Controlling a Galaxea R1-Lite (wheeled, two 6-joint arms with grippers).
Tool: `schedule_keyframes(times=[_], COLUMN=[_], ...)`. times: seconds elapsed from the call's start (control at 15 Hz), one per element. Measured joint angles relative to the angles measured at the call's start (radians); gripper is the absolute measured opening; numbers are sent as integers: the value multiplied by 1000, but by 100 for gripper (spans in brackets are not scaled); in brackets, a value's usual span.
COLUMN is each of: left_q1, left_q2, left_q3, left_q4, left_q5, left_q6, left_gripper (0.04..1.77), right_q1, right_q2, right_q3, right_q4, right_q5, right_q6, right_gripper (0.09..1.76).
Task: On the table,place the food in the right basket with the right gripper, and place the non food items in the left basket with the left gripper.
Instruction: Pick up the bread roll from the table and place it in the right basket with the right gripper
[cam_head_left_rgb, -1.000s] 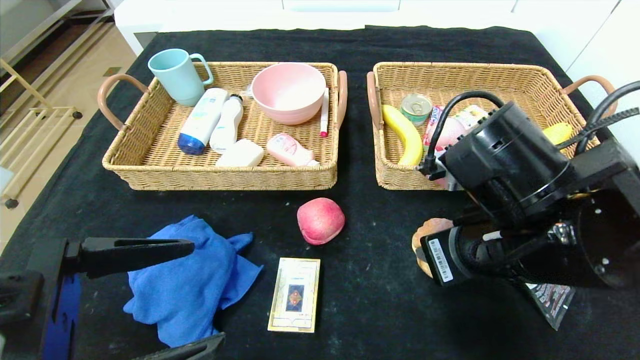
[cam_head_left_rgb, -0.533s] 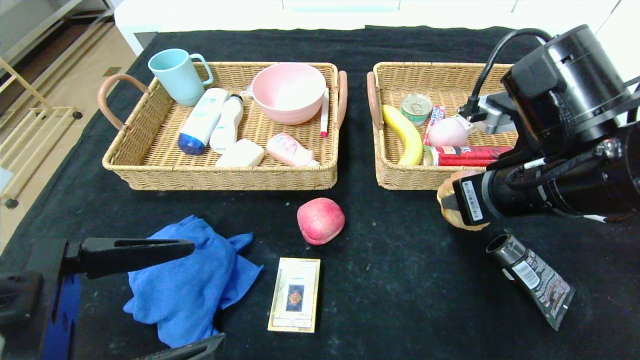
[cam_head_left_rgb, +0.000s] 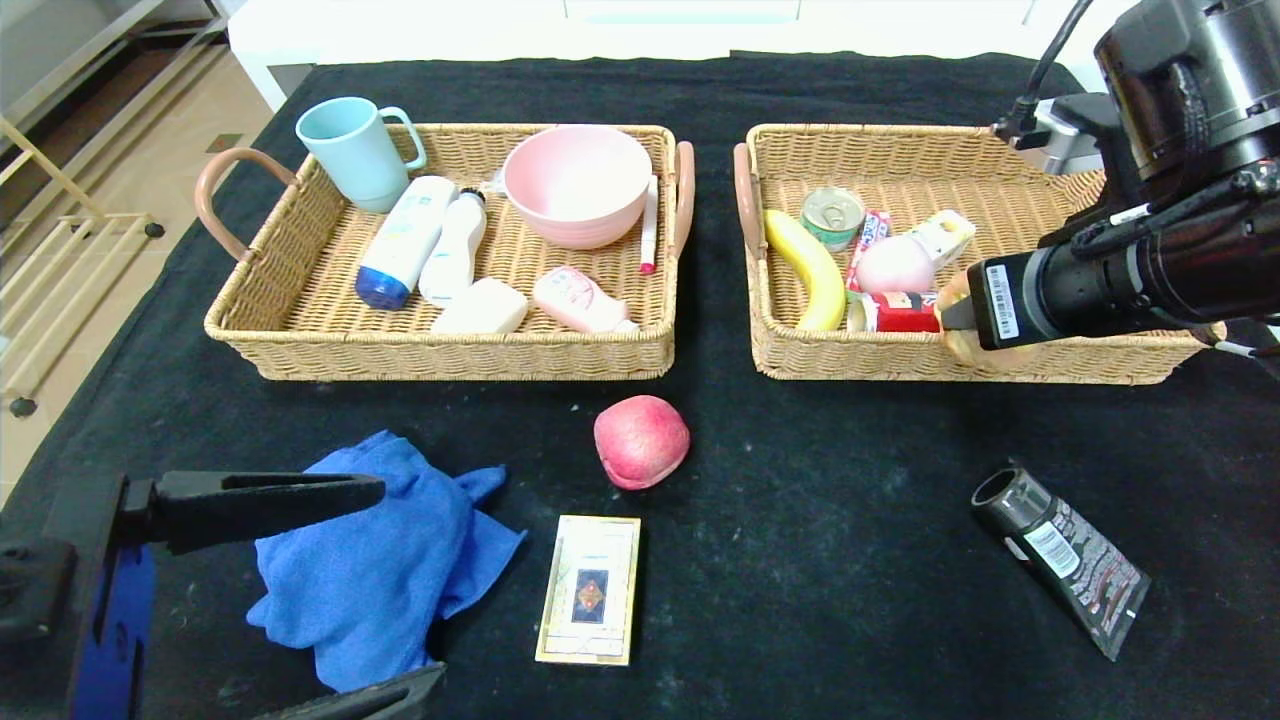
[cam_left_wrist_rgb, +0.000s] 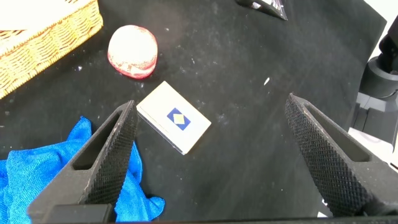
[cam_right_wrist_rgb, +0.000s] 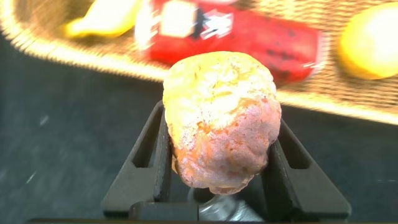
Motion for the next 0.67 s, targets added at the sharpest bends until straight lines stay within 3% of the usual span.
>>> schedule_keyframes(times=[0.67], left_q1=[2], left_q2=[-15], left_q3=[-4], left_q4=[-1], left_q5=[0], left_q6=[0], left_gripper=[172], right_q1=[-105], right_q2=[67], right_q3=[-80], right_q4=[-194], right_q5=[-29], right_q6=[-49], right_gripper=[86])
